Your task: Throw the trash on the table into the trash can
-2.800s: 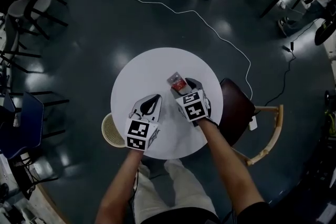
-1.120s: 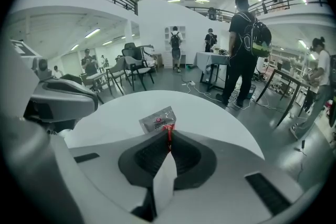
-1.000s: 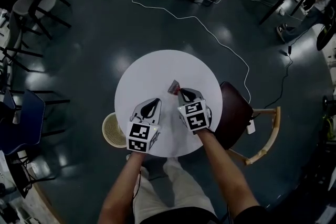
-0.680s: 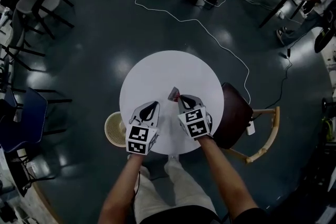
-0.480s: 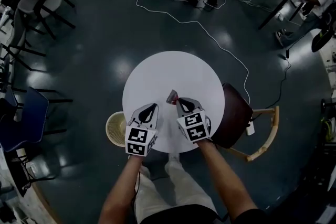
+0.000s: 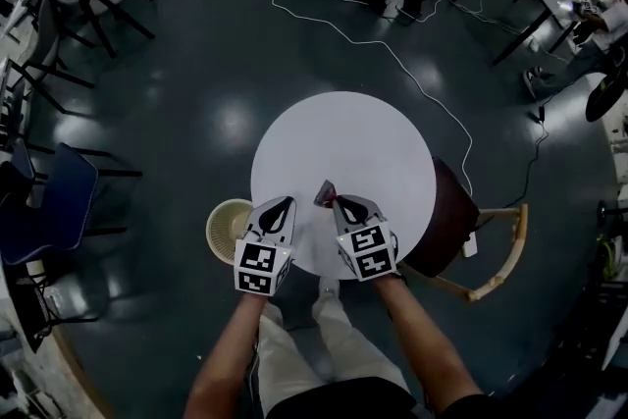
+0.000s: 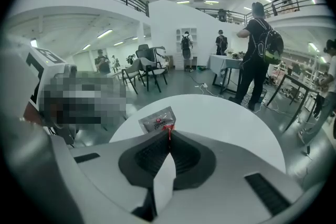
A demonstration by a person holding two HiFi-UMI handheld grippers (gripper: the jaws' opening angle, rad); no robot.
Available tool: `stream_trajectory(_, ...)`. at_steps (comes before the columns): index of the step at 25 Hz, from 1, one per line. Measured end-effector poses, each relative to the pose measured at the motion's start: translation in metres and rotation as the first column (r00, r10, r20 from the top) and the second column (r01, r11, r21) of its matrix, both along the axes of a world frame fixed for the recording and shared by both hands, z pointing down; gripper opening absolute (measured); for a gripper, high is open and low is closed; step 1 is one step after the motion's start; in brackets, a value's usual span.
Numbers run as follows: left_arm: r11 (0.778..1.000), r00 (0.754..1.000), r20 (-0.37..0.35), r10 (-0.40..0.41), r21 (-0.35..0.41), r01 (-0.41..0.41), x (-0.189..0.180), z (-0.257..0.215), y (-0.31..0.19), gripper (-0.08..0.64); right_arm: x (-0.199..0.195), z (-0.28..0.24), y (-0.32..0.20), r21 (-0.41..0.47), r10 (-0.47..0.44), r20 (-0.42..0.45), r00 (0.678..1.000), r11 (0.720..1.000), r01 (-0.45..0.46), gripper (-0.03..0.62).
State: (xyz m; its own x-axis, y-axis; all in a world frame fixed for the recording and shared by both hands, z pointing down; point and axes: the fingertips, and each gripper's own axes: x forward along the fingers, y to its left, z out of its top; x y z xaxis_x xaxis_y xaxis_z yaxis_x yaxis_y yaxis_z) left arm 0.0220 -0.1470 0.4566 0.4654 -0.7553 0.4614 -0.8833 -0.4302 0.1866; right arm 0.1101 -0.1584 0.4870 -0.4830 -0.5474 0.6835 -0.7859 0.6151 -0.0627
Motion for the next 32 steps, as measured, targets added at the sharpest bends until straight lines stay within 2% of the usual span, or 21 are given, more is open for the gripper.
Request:
stream_trajectory(6, 0.999, 0.999, 0.011, -0.053, -0.009, 0.053, -0.034, 0.009, 0.018, 0.015, -0.040, 0.005, 0.018, -0.009, -0.053, 0.028, 0.998, 0.999, 0.053, 0.024)
stream_trajectory(11, 0.993, 0.993, 0.017, -0.113, -0.021, 0.114, -0.077, 0.018, 0.034, 0.015, -0.083, 0.009, 0.029, -0.008, -0.105, 0.045, 0.993, 0.994, 0.105, 0.023)
stream_trajectory(15, 0.990, 0.989, 0.049, -0.143, -0.016, 0.144, -0.105, 0.021, 0.046, 0.015, -0.112, 0.007, 0.040, -0.016, -0.141, 0.060, 0.988, 0.990, 0.142, 0.024)
stream_trajectory(23, 0.973, 0.973, 0.039, -0.226, -0.032, 0.227, -0.164, 0.029, 0.076, 0.015, -0.176, 0.016, 0.072, -0.029, -0.204, 0.088, 0.975, 0.978, 0.207, 0.024)
stream_trajectory(32, 0.953, 0.955, 0.042, -0.292, -0.068, 0.294, -0.223, 0.061, 0.115, 0.015, -0.239, 0.045, 0.108, -0.063, -0.265, 0.099, 0.959, 0.960, 0.272, 0.024)
